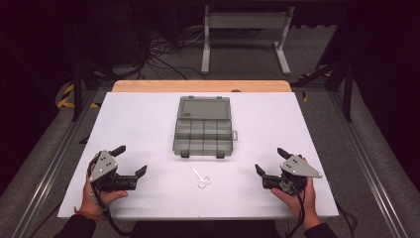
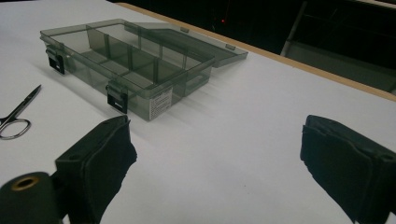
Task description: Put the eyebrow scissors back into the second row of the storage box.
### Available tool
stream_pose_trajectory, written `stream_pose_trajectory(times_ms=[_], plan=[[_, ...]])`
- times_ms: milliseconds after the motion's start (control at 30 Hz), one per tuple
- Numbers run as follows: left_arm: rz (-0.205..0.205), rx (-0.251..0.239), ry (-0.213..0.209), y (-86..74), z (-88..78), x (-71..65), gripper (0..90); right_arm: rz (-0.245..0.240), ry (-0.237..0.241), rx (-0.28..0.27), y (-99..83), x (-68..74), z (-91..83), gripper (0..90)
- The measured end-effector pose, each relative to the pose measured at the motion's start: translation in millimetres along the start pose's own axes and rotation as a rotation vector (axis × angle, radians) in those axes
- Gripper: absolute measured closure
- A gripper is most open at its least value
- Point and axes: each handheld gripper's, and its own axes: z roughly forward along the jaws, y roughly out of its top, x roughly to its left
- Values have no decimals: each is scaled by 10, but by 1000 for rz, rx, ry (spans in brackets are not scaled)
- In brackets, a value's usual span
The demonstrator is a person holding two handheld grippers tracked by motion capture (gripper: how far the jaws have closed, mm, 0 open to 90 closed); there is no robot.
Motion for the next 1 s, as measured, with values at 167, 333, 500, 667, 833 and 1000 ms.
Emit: stream_pose_trajectory(times_ms=[167, 333, 500, 667, 833, 1000], plan=[[6, 12, -20, -21, 36, -6, 38, 1, 11, 15, -17, 5, 42, 100], [5, 30, -23, -71, 44, 6, 39, 5, 20, 18, 17, 27, 75, 101], [7, 73, 29, -128, 30, 1, 40, 14, 63, 21, 82, 75, 156, 140], [23, 67, 11, -163, -52, -56, 52, -11, 169, 72, 202, 349, 352, 219], [30, 73, 1, -194, -105, -86, 59, -31, 290, 160, 260, 582, 582, 238], [30, 79, -2, -220, -144, -104, 62, -68, 324, 220, 346, 786, 767, 296]])
